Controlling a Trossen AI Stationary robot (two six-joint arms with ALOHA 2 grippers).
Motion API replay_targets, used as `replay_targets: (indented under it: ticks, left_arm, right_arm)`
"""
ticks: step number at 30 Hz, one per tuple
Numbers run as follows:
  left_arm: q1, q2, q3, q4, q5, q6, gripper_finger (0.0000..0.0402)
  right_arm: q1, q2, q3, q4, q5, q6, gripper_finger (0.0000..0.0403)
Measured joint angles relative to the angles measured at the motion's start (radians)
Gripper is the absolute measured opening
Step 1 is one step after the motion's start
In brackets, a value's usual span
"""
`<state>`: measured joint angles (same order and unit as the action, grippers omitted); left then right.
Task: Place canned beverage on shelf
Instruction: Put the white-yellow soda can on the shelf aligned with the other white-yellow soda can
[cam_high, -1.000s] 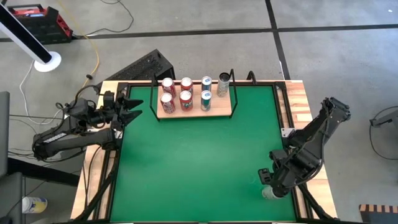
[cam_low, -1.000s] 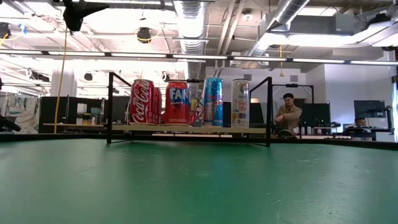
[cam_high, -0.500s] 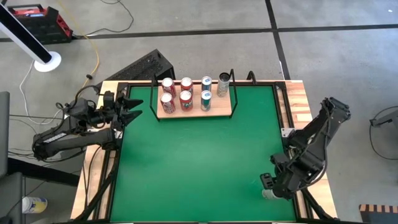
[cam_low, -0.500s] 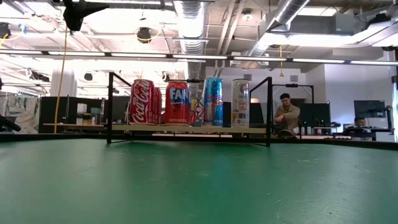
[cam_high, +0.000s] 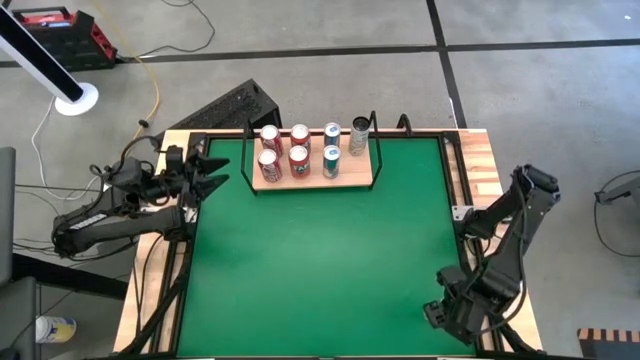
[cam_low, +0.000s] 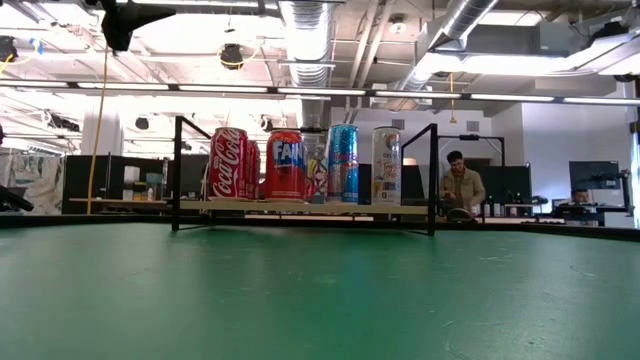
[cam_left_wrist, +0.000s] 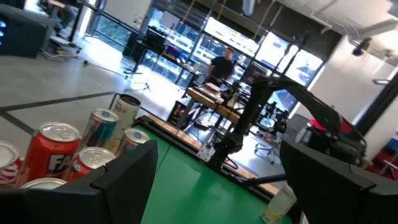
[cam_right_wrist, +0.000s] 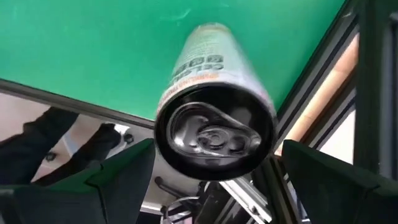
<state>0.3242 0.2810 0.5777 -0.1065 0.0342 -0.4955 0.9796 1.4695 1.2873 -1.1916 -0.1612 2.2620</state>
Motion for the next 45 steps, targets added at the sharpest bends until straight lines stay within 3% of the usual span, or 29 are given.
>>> replay_targets:
  ticks: [24, 31, 36, 40, 45]
  left_arm:
    - [0.000, 0.000, 0.000, 0.011, -0.015, -0.029, 0.0322]
    - [0.000, -0.029, 0.000, -0.020, 0.035, 0.076, 0.0322]
    - [0.000, -0.116, -0.001, -0.121, -0.068, 0.150, 0.0322]
    - [0.000, -0.197, -0.037, -0.139, -0.169, 0.157, 0.0322]
    - [0.000, -0.268, -0.142, -0.109, -0.182, 0.079, 0.0322]
  right_arm:
    - [0.001, 0.057, 0.000, -0.034, 0.058, -0.019, 0.0374]
    - [0.001, 0.057, 0.000, -0.027, 0.057, -0.018, 0.0336]
    - [0.001, 0.057, 0.000, -0.032, 0.058, -0.023, 0.0283]
    - [-0.010, 0.052, 0.000, -0.036, 0.057, -0.039, 0.0280]
    - [-0.076, 0.048, 0.042, -0.072, 0.066, -0.128, 0.0279]
